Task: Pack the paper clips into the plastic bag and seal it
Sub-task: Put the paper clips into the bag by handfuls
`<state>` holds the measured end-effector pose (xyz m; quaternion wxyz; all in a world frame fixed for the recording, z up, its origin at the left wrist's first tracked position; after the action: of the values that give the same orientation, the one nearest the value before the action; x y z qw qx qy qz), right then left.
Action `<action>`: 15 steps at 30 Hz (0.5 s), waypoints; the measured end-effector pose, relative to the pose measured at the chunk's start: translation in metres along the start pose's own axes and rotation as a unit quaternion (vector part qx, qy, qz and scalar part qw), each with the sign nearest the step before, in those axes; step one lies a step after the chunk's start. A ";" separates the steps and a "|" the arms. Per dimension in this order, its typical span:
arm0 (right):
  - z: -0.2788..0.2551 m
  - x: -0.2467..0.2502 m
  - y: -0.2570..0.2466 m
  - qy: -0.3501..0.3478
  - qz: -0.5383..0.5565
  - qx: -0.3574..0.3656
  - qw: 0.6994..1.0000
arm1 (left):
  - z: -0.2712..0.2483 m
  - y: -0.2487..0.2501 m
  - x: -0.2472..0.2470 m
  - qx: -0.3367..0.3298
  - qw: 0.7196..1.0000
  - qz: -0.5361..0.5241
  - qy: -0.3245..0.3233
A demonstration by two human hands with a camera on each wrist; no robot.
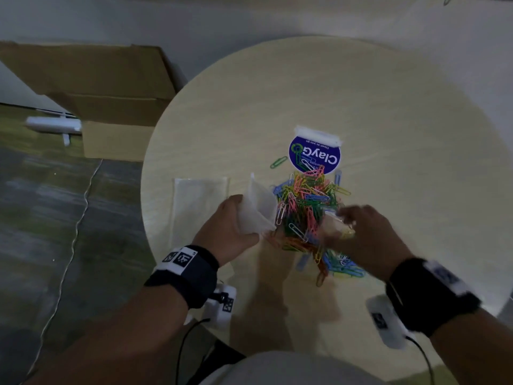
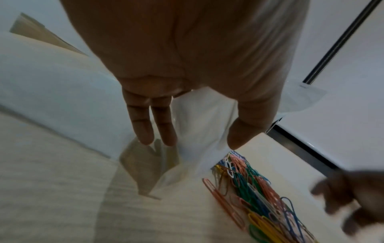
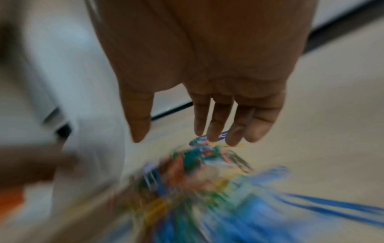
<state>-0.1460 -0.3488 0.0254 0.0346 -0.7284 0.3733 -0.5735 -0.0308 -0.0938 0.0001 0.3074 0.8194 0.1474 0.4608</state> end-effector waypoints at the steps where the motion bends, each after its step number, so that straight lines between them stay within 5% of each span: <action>1: -0.013 -0.007 0.011 -0.020 -0.079 -0.003 0.997 | -0.001 -0.001 0.000 0.003 1.000 -0.010 0.003; 4: -0.039 -0.035 0.027 -0.078 -0.197 -0.026 0.977 | -0.004 -0.004 -0.001 0.010 0.999 -0.044 0.002; 15: -0.003 -0.034 0.026 0.057 -0.112 0.093 0.988 | -0.007 -0.008 -0.006 0.014 0.997 -0.078 0.004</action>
<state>-0.1638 -0.3462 -0.0138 0.0161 -0.7251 0.2355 -0.6469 -0.0398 -0.0883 -0.0059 0.3306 0.8075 0.2188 0.4367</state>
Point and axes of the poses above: each hand's wrist, its own z-axis towards the middle knuckle, its own x-axis out of the back of the hand, y = z × x, the point moved 1 cm from there along z, towards the middle knuckle, and after that the axes turned 4 degrees about y, right-handed, at the moved point
